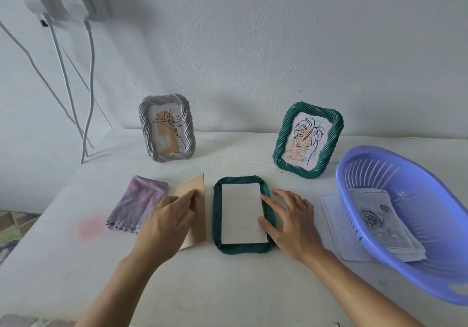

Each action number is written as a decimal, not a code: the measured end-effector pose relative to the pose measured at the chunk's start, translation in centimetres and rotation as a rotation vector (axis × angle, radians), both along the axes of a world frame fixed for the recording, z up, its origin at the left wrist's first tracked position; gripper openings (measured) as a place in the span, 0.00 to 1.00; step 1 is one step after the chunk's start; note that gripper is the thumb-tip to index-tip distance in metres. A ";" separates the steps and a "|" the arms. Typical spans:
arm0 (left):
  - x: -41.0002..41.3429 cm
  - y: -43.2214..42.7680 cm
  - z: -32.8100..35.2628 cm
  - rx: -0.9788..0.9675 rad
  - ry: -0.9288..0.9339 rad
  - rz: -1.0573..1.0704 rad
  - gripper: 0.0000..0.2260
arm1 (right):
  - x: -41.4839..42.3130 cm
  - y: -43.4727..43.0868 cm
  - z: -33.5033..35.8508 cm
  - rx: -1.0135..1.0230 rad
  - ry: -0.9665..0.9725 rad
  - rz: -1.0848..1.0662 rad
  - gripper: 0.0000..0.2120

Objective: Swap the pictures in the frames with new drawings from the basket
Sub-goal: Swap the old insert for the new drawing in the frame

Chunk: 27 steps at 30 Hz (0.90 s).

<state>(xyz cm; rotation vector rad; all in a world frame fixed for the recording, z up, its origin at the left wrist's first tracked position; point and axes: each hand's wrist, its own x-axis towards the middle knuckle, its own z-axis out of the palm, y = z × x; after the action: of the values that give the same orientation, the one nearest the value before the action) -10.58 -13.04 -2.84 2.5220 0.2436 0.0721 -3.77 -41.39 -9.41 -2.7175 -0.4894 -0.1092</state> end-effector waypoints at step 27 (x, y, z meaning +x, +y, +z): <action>3.5 -8.1 1.2 0.068 0.139 -0.183 0.14 | -0.1 0.0 0.0 0.020 0.008 0.007 0.25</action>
<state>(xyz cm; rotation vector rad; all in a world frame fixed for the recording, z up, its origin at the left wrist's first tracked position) -7.08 -21.09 -1.62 2.6079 0.0654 -0.1708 -3.85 -41.39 -9.39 -2.6960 -0.4926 -0.1012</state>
